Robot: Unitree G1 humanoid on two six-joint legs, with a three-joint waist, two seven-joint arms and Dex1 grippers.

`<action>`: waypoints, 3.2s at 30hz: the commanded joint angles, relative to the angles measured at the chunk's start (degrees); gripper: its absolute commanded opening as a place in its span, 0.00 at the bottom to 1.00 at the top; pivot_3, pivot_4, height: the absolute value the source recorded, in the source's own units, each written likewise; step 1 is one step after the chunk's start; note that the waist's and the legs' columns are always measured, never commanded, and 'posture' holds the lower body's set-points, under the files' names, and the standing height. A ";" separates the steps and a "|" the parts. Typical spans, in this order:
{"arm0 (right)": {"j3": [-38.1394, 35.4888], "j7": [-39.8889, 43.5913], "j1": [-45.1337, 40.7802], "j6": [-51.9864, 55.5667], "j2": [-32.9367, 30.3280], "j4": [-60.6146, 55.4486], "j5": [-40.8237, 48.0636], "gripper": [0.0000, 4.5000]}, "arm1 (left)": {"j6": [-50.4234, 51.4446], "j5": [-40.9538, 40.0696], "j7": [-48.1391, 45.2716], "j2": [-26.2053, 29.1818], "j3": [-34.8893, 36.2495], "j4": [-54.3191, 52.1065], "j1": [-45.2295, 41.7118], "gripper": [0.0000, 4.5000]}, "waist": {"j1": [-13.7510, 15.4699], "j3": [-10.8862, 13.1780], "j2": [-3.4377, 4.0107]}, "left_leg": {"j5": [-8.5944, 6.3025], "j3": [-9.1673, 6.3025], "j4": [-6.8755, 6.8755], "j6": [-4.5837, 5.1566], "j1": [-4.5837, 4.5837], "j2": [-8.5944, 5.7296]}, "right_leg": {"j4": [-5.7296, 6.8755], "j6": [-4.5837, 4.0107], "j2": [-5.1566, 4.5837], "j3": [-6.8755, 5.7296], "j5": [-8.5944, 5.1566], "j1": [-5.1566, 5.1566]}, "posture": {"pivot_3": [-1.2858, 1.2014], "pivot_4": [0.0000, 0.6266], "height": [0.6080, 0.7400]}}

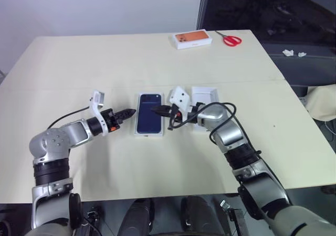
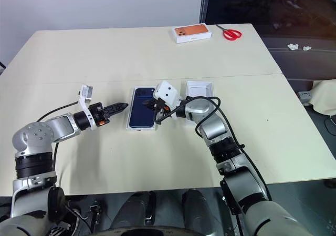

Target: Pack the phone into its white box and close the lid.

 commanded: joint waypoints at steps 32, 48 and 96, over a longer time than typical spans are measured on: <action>-1.58 0.95 0.96 -1.56 -6.55 0.56 -3.53 0.00 | -11.59 8.80 -5.74 5.16 -5.30 2.34 3.99 0.63 | -0.12 -0.02 0.03 | -0.17 0.01 -0.02 0.30 0.06 0.01 | 0.00 0.00 0.02 0.01 0.00 0.07 | 0.52 0.24 1.00; 0.78 -1.67 1.43 -5.70 -6.61 1.94 -8.77 0.00 | -16.42 15.68 -5.34 6.72 -9.81 4.05 4.78 0.84 | -0.09 -0.04 0.05 | -0.17 0.00 -0.01 0.30 0.17 0.01 | 0.02 0.00 0.02 0.01 0.00 0.15 | 0.52 0.24 1.00; -5.05 0.50 10.55 -4.89 -20.42 -1.05 -9.83 0.00 | -23.75 34.32 -12.93 -17.72 -31.34 17.76 -11.33 0.01 | 4.49 -0.24 0.37 | -0.65 -0.14 0.87 1.11 0.57 -0.45 | -0.28 0.18 -0.21 -0.21 -0.11 1.40 | 0.52 0.24 1.00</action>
